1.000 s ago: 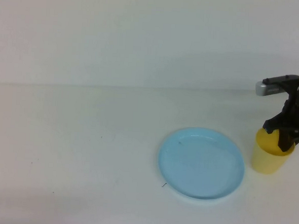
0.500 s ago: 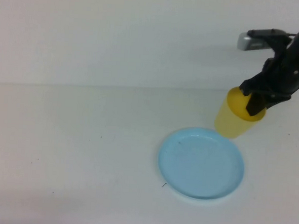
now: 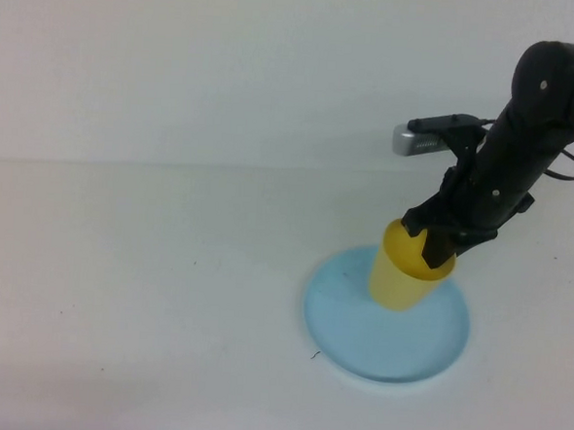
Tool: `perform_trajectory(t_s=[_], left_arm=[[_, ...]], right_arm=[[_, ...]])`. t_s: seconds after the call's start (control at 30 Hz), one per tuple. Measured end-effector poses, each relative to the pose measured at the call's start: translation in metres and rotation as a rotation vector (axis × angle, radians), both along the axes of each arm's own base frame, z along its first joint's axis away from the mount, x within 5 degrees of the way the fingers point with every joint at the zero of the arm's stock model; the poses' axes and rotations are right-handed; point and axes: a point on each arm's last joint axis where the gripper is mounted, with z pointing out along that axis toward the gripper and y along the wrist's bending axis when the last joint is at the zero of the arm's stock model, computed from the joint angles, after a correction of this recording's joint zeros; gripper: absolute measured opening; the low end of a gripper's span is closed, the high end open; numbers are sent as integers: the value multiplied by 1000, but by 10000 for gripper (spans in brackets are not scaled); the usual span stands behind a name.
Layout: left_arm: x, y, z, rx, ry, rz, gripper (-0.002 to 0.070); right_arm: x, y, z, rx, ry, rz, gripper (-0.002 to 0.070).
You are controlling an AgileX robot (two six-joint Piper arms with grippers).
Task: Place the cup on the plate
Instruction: Place the cup on the plate
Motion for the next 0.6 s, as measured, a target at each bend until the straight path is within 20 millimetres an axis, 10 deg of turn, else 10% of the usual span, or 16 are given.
perform_trajectory(t_s=[0.6], left_arm=[[0, 0, 0, 0, 0, 0, 0]], right_arm=[[6, 2, -28, -53, 63, 46, 74]])
